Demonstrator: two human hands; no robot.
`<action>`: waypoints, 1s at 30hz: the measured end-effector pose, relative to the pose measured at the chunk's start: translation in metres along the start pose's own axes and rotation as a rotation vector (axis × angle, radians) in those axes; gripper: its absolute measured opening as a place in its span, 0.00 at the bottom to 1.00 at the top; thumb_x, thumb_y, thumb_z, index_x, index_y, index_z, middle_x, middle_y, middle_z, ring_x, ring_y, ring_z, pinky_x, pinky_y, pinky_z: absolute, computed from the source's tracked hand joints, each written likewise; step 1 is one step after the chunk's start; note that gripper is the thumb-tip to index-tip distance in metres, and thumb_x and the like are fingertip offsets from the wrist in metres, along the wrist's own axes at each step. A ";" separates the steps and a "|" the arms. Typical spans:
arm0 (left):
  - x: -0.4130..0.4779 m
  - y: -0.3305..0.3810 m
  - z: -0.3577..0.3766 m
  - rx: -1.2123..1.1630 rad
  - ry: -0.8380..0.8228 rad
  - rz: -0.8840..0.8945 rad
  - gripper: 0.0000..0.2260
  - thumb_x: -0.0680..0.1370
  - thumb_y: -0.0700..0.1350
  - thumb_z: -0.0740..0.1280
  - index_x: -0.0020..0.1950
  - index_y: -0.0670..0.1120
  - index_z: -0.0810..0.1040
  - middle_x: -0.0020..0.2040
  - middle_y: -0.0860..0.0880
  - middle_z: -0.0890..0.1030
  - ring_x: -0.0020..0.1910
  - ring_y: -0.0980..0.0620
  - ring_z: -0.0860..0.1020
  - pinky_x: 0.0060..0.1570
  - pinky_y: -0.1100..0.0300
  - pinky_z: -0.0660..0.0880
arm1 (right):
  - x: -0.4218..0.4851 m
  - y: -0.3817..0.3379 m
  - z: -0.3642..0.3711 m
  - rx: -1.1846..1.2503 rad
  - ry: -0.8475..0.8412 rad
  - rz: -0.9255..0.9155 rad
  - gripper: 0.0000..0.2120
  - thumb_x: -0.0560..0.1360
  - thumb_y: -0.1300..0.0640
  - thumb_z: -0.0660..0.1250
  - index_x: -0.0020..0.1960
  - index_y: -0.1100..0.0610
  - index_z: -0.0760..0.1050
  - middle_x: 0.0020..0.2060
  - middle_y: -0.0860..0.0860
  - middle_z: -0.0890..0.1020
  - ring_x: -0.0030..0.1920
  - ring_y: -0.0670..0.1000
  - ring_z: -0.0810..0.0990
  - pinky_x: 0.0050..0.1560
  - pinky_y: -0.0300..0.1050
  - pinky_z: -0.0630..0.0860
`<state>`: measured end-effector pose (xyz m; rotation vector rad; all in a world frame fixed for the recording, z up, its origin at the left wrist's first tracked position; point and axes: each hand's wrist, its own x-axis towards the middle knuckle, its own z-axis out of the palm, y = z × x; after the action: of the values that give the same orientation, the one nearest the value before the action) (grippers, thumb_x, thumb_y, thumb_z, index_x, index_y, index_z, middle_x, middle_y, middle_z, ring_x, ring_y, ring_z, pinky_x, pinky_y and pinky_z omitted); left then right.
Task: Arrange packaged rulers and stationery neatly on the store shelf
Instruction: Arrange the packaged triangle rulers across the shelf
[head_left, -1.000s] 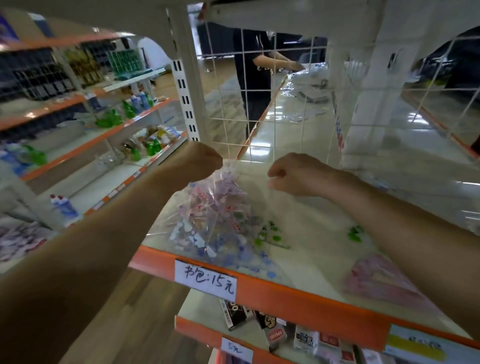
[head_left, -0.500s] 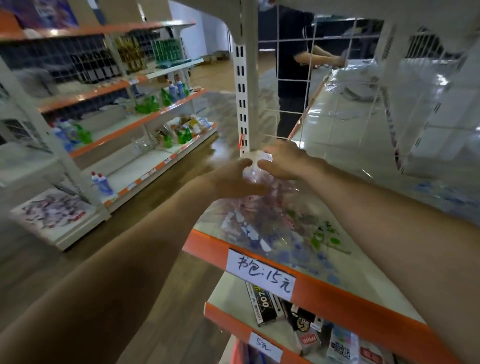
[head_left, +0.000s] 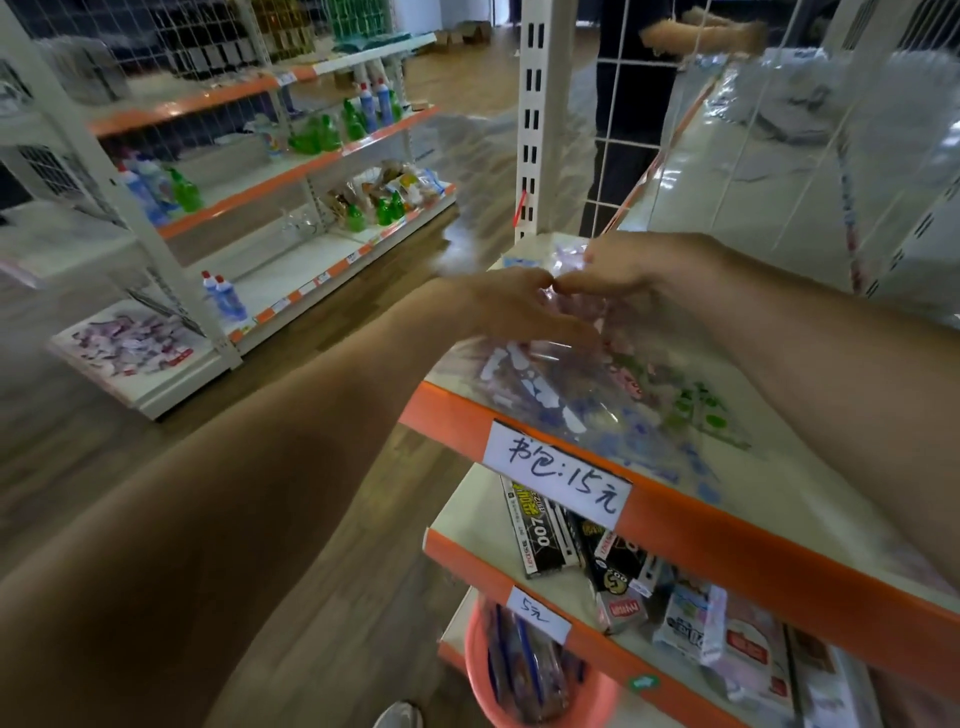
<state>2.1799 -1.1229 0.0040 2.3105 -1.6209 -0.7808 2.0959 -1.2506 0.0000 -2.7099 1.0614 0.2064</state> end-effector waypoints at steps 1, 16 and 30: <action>0.000 -0.001 0.001 -0.019 0.002 0.004 0.32 0.72 0.63 0.68 0.71 0.53 0.66 0.63 0.53 0.71 0.63 0.52 0.71 0.59 0.60 0.67 | 0.002 -0.002 0.001 -0.015 0.003 0.025 0.25 0.79 0.43 0.58 0.66 0.62 0.71 0.63 0.63 0.74 0.60 0.61 0.73 0.58 0.49 0.69; -0.002 -0.001 0.014 0.033 0.092 0.036 0.34 0.74 0.64 0.63 0.74 0.48 0.62 0.71 0.50 0.68 0.67 0.49 0.69 0.58 0.59 0.65 | -0.013 0.004 -0.005 0.733 0.158 0.265 0.16 0.71 0.64 0.71 0.58 0.64 0.77 0.34 0.54 0.76 0.29 0.45 0.76 0.29 0.38 0.70; 0.003 0.016 0.002 -0.590 0.294 0.038 0.32 0.73 0.52 0.72 0.72 0.42 0.66 0.66 0.43 0.74 0.60 0.47 0.75 0.57 0.57 0.73 | -0.074 0.016 -0.039 0.900 0.378 0.063 0.08 0.72 0.67 0.69 0.46 0.55 0.78 0.34 0.50 0.78 0.29 0.43 0.75 0.25 0.29 0.72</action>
<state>2.1667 -1.1318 0.0091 1.8602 -1.1147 -0.7423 2.0330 -1.2236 0.0511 -1.9169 0.9926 -0.6453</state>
